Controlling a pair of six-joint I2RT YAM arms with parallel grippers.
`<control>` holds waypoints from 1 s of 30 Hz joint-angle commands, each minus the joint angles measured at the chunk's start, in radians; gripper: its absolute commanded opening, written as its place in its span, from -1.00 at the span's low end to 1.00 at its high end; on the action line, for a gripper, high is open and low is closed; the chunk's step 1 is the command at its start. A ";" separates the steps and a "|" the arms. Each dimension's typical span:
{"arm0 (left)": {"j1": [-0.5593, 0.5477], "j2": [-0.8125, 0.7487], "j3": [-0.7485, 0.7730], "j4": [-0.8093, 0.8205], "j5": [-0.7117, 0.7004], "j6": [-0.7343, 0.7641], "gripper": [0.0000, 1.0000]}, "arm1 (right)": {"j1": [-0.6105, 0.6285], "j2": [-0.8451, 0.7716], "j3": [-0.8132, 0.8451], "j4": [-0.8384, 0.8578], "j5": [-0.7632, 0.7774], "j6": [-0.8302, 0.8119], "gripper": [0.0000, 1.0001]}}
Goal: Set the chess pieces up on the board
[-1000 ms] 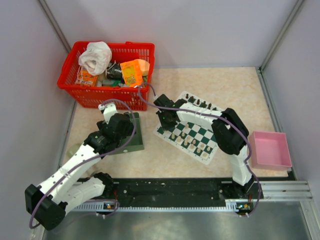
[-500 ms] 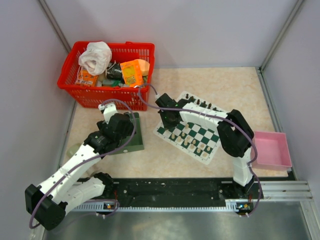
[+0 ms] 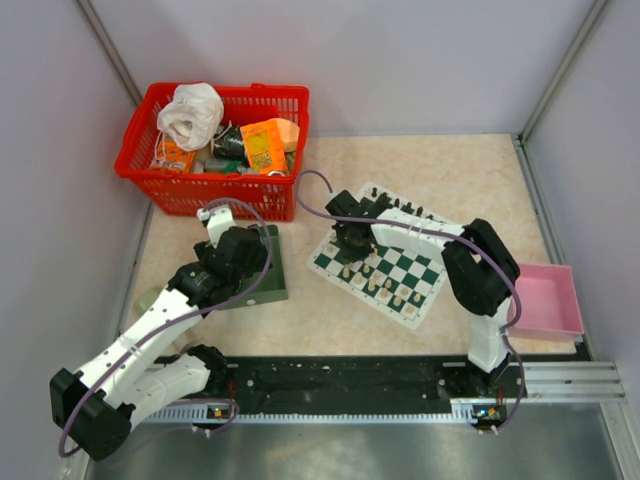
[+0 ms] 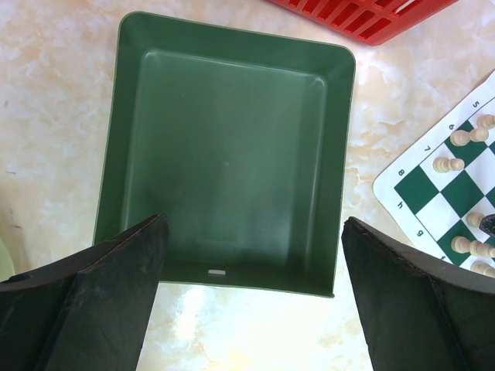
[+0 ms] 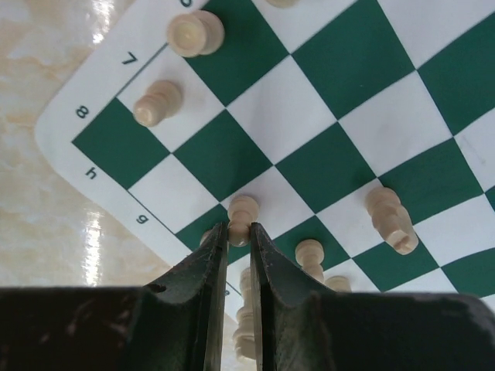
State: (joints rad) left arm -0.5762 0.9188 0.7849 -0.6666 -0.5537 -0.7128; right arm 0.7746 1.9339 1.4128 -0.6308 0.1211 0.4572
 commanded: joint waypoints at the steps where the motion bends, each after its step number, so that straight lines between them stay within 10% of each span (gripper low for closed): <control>1: 0.006 -0.003 0.007 0.030 0.001 -0.010 0.97 | -0.024 -0.079 -0.026 0.042 0.012 0.026 -0.70; 30: 0.006 0.017 0.016 0.045 0.015 -0.004 0.97 | -0.037 -0.082 -0.080 0.068 0.011 0.035 -0.59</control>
State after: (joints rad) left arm -0.5762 0.9340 0.7849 -0.6540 -0.5385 -0.7124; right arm 0.7475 1.8786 1.3281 -0.5911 0.1265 0.4831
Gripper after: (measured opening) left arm 0.987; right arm 0.187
